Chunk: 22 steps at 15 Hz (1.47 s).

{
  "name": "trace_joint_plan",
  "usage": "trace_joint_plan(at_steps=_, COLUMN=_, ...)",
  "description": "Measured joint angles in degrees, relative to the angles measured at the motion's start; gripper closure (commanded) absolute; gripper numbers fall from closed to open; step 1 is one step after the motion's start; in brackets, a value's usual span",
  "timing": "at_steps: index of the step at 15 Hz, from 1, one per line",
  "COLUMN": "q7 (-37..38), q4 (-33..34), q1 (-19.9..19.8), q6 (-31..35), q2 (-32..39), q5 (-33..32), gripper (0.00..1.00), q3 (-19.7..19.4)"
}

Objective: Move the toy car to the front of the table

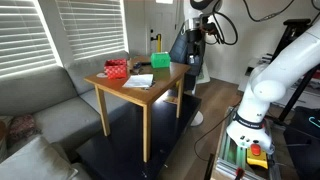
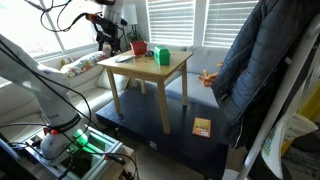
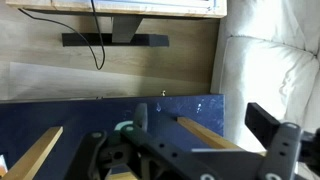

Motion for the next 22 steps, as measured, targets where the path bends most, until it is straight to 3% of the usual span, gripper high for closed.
trace_joint_plan(at_steps=6, q7=0.2, q4=0.1, q1=-0.2, q6=0.0, q2=0.1, q5=0.3, gripper=0.0, q3=0.1)
trace_joint_plan(at_steps=8, q7=2.8, q4=1.6, q1=-0.9, q6=-0.3, q2=1.4, q5=3.3, gripper=0.0, q3=0.1)
trace_joint_plan(at_steps=14, q7=18.2, q4=17.0, q1=-2.7, q6=-1.3, q2=13.4, q5=11.0, gripper=0.0, q3=0.7)
trace_joint_plan(at_steps=22, q7=43.5, q4=35.5, q1=-3.4, q6=5.5, q2=30.9, q5=12.5, gripper=0.0, q3=2.9)
